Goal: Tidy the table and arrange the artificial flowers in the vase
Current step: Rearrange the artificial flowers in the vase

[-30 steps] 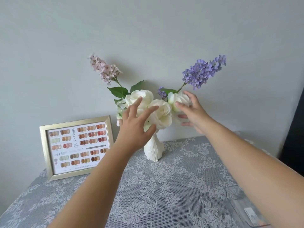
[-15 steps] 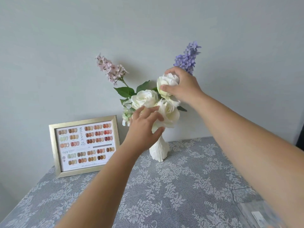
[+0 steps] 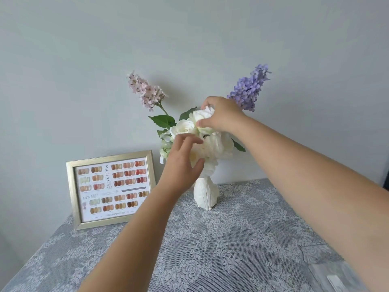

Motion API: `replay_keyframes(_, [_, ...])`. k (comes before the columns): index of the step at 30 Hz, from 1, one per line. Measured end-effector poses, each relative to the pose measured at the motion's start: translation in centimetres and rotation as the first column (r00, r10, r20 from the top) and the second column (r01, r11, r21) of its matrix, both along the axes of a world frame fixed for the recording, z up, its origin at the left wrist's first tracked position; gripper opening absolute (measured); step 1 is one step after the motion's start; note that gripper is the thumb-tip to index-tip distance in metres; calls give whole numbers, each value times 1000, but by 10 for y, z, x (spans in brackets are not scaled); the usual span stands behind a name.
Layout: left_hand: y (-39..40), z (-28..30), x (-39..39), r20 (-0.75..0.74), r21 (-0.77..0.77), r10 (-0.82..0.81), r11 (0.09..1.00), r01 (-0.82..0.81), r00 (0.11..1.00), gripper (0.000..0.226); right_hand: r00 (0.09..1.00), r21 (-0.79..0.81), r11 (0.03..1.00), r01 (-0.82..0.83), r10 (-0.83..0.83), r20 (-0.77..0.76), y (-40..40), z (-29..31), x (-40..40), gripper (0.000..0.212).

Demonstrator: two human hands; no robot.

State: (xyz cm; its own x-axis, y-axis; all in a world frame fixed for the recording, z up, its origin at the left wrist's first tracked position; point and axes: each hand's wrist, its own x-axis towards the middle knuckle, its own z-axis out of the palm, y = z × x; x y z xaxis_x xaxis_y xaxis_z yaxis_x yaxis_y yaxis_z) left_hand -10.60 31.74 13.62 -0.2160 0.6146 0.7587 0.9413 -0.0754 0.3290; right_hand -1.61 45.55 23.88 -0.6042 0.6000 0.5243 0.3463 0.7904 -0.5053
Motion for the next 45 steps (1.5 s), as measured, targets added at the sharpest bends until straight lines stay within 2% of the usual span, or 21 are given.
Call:
replay_keyframes(4, [-1,0,-9,122,85,81,992,-92,989,51,994,-17,1000,5,-3,112,-4,-9,0,41])
replay_keyframes(8, [2,1,-11,132,92,110,988,-123,985,50,983,-11,1000,16,-14,185,-6,-22,-1,39])
replay_keyframes(11, [4,1,-9,112,85,119,988,-129,987,46,989,-17,1000,8,-5,149,-4,-26,0,38])
replay_keyframes(17, [2,-4,-12,86,104,103,988,-111,991,45,997,-72,997,-39,43,60,-1,-19,6,57])
replay_keyframes(25, [0,-16,-13,10,-13,44,999,-43,999,56,993,63,998,2,-10,116,-6,-38,-1,39])
replay_keyframes(30, [-2,-12,-17,-1,8,52,999,-52,999,56,999,35,999,9,-10,38,-1,-35,-1,38])
replay_keyframes(34, [-4,-11,-16,-1,9,69,998,-69,998,55,998,14,1000,-18,18,61,1,-42,3,39])
replay_keyframes(36, [-6,-11,-14,-15,8,83,997,-83,996,55,999,-6,999,-31,31,-22,3,-41,13,37])
replay_keyframes(38, [-9,-12,-14,-42,14,103,995,-103,994,53,975,-21,1000,4,-8,-222,9,-41,27,25])
replay_keyframes(40, [-10,-9,-15,-59,26,118,993,-116,991,50,912,-57,992,112,-125,-390,22,-49,39,26])
replay_keyframes(41, [-11,-7,-16,-53,31,119,993,-117,991,48,898,-106,983,152,-182,-401,31,-54,43,28])
replay_keyframes(43, [-8,1,-16,-33,38,113,993,-111,993,45,909,-310,946,100,-213,-358,45,-63,45,28])
replay_keyframes(45, [-3,11,-16,-55,38,111,993,-109,992,44,916,-522,853,-18,-195,-350,54,-68,42,21])
